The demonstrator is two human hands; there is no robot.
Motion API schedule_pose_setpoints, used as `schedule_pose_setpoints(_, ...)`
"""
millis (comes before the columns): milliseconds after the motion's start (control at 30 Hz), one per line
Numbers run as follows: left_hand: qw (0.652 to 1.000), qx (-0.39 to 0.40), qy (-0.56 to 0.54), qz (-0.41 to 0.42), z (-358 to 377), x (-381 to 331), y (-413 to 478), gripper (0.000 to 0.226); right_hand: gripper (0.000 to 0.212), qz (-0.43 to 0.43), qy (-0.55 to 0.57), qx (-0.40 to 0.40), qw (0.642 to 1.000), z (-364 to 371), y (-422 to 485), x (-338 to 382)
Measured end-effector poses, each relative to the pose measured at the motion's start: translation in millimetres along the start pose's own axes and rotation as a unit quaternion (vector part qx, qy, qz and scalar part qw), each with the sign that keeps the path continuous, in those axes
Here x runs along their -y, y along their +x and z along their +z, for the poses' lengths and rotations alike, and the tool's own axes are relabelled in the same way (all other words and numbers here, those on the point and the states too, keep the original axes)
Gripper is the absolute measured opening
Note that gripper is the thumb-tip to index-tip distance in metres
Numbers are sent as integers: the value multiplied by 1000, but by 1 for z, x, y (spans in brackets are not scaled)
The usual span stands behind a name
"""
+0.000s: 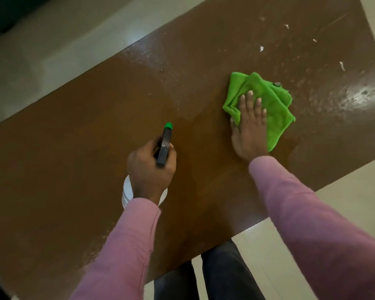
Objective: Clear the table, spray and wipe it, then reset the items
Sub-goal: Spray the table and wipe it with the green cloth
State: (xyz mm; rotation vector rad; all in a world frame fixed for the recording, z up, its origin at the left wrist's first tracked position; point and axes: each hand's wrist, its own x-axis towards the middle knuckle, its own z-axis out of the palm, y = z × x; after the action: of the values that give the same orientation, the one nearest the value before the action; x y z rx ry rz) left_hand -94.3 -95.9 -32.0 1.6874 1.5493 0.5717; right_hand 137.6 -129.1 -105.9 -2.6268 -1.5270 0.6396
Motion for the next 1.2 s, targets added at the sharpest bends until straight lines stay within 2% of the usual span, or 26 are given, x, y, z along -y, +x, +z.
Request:
schedule_pose_setpoints(67, 1000, 1, 0, 0, -2, 0, -1, 25, 67, 20, 0, -4, 1000, 5, -2, 24)
schedule_pose_setpoints(100, 1000, -3, 1, -3, -4, 0, -1, 26, 71, 0, -10, 5, 1000, 11, -13, 41)
schedule_pose_setpoints(167, 1000, -13, 0, -11, -7, 1, -1, 27, 79, -90, -37, 42, 994, 28, -48, 73)
schedule_pose_setpoints(233, 999, -29, -7, -22, -11, 3, 0, 23, 81, -202, -59, 90, 973, 35, -73, 85)
schedule_pose_setpoints(300, 998, -40, -28, -39, -14, 5, 2, 19, 84, -296, -91, 114, 944, 18, -58, 61)
schedule_pose_setpoints(333, 997, -45, -41, -49, -15, 7, 3, 19, 86, -301, -106, 104, 942, 9, -41, 44)
schedule_pose_setpoints(367, 996, -47, -52, -58, -16, 9, 4, 20, 86, -268, -109, 84, 954, 0, -20, 26)
schedule_pose_setpoints(433, 994, -50, -65, -71, -17, 13, 3, 25, 76, -125, -89, 34, 988, -19, 26, 2)
schedule_pose_setpoints(500, 995, -46, -61, -62, -16, 13, 2, 27, 64, -15, -64, 0, 998, -27, 55, 8)
schedule_pose_setpoints(533, 996, -44, -57, -55, -17, 12, 2, 26, 64, 11, -59, -11, 998, -22, 56, 22)
schedule_pose_setpoints(600, 997, -37, -55, -46, -18, 8, 1, 19, 68, -7, -56, -5, 998, -8, 41, 60)
schedule_pose_setpoints(700, 998, -38, -39, -44, -22, 4, 4, 13, 75, -159, -43, 54, 985, 18, -5, 111)
schedule_pose_setpoints(800, 997, -47, -34, -41, -24, 6, 7, 11, 79, -279, -54, 105, 953, 17, -14, 109)
schedule_pose_setpoints(867, 996, -54, -48, -56, -23, 9, 7, 17, 82, -261, -54, 88, 960, 5, 17, 89)
schedule_pose_setpoints(967, 995, -57, -70, -50, -21, 9, 4, 26, 63, -107, -23, 15, 994, -14, 77, 75)
schedule_pose_setpoints(1033, 995, -57, -70, -33, -20, 7, 3, 24, 59, -6, 23, -15, 1000, -17, 101, 94)
schedule_pose_setpoints(1067, 996, -55, -67, -29, -20, 7, 3, 23, 59, 16, 37, -19, 999, -11, 101, 112)
schedule_pose_setpoints(1133, 996, -45, -64, -37, -21, 6, 2, 23, 63, -38, 21, 6, 999, 9, 79, 148)
schedule_pose_setpoints(1200, 996, -48, -61, -46, -25, 7, 3, 19, 71, -186, -29, 54, 981, 27, 44, 172)
